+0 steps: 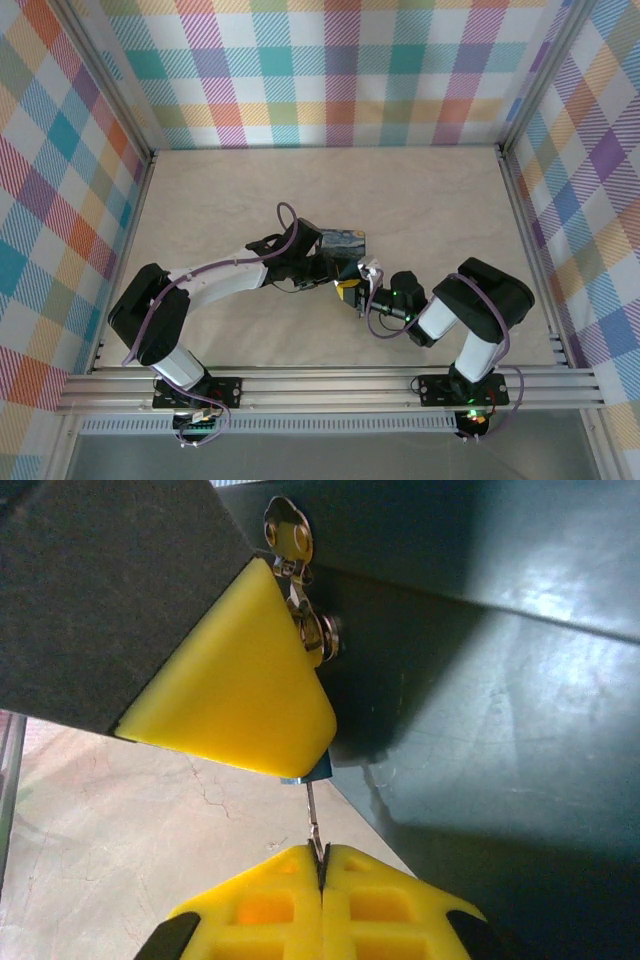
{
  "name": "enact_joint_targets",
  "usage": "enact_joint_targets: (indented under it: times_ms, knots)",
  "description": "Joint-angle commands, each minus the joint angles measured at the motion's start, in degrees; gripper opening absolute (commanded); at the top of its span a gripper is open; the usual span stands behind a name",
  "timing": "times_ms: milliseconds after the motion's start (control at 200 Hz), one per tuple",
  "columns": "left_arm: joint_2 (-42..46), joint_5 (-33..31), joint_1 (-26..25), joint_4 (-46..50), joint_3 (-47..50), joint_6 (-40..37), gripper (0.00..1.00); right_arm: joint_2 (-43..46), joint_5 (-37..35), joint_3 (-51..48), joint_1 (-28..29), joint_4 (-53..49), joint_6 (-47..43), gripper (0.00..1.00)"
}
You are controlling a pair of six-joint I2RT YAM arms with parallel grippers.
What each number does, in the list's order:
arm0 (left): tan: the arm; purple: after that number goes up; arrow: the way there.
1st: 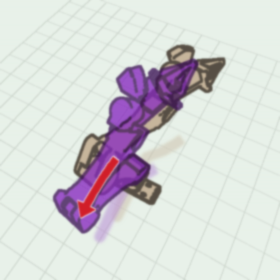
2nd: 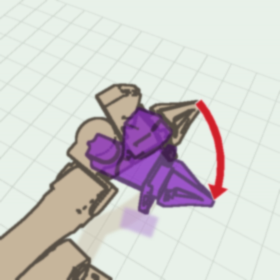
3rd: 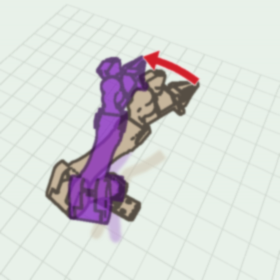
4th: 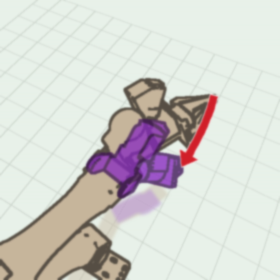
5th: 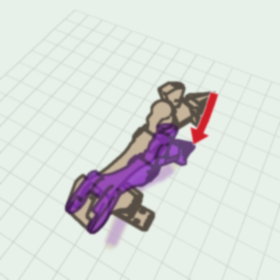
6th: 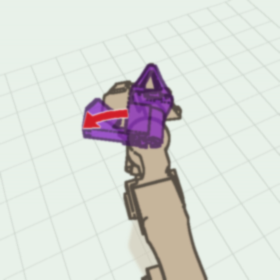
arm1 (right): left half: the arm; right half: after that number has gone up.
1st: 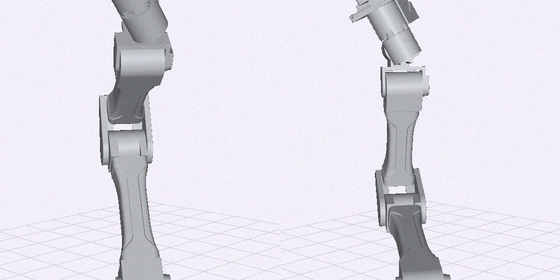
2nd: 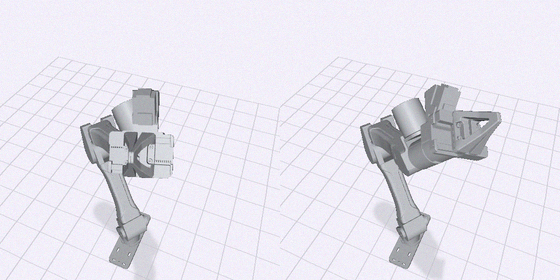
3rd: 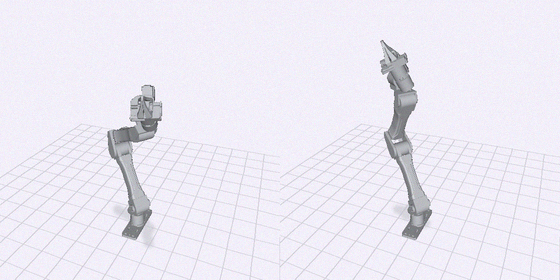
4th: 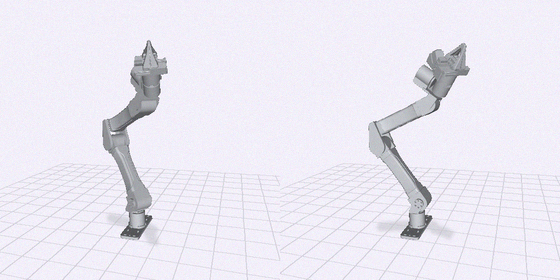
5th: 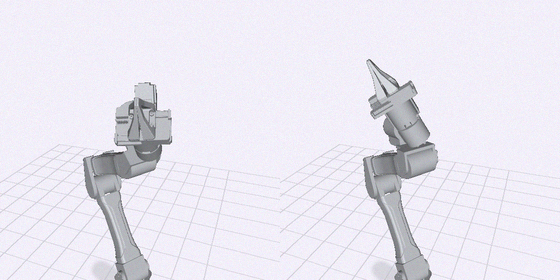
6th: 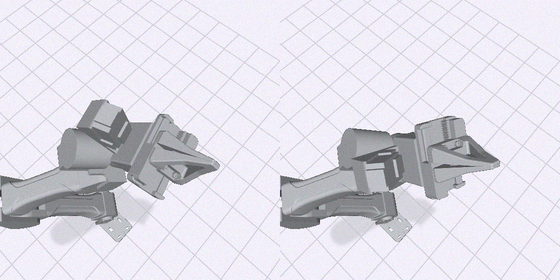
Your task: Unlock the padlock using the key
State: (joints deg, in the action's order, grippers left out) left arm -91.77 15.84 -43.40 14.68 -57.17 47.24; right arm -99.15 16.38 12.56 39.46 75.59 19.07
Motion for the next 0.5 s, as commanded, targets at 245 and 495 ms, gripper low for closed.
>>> enact_joint_targets:
  times_ms: [245, 495]
  knots:
    - [-0.51, 0.79, -0.29, -1.26, -0.04, -0.29, 0.19, 2.48, 3.51, 4.0, -0.62, -0.07, -0.02, 0.0]
    - [-1.45, 0.63, -0.48, -1.86, -0.09, -0.04, 0.19, 2.5, 4.01, 4.41, -0.53, 1.81, 1.43, 0.0]
